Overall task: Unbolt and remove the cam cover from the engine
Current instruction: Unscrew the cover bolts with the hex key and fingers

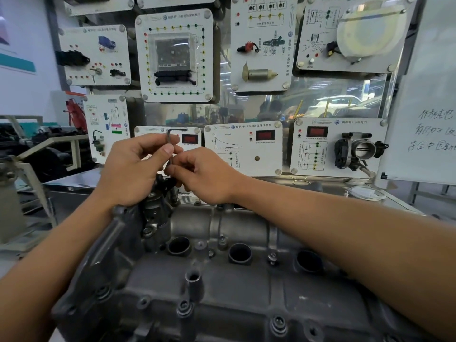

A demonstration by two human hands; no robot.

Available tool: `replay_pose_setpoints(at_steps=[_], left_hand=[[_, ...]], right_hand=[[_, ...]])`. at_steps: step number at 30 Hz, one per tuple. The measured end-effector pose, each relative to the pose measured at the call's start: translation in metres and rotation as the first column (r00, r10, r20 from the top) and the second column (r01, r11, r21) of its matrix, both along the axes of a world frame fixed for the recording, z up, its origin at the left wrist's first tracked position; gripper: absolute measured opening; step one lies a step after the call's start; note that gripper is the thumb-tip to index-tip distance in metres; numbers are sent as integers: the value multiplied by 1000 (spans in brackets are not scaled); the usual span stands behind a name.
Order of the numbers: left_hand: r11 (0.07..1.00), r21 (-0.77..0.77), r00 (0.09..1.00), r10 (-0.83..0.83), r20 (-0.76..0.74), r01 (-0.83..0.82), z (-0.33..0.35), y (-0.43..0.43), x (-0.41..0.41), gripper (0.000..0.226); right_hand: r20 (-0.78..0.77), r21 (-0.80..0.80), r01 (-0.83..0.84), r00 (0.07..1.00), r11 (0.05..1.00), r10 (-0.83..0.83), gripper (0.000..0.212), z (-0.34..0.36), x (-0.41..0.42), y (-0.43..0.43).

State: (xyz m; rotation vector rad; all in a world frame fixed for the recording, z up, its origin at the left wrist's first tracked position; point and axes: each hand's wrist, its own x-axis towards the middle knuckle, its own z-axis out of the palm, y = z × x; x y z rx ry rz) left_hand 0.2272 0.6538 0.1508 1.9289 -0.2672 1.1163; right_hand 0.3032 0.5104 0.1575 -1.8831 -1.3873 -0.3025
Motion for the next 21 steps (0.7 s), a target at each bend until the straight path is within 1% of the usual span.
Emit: replay_pose_setpoints(at_steps=[3, 6, 9, 11, 14, 17, 21], left_hand=[[999, -9, 998, 37, 57, -37, 0, 0, -1, 20], [997, -10, 993, 73, 96, -72, 2, 0, -1, 18], [995, -15, 990, 98, 98, -97, 3, -1, 0, 20], [994, -5, 991, 107, 83, -107, 3, -1, 1, 20], [997, -17, 994, 81, 77, -80, 3, -2, 2, 18], [997, -69, 996, 37, 81, -31, 2, -2, 0, 9], [995, -99, 1000, -11, 23, 13, -3, 1, 1, 17]], right_hand=[[-17, -3, -7, 1000, 1000, 7, 34, 0, -2, 0], [-54, 57, -20, 998, 998, 23, 38, 0, -3, 0], [-108, 114, -31, 993, 993, 43, 40, -1, -2, 0], [-128, 141, -27, 991, 990, 45, 36, -1, -1, 0], [-162, 172, -20, 986, 985, 48, 29, 0, -1, 1], [-176, 175, -18, 983, 984, 49, 30, 0, 0, 2], [-140, 149, -21, 989, 989, 42, 31, 0, 1, 0]])
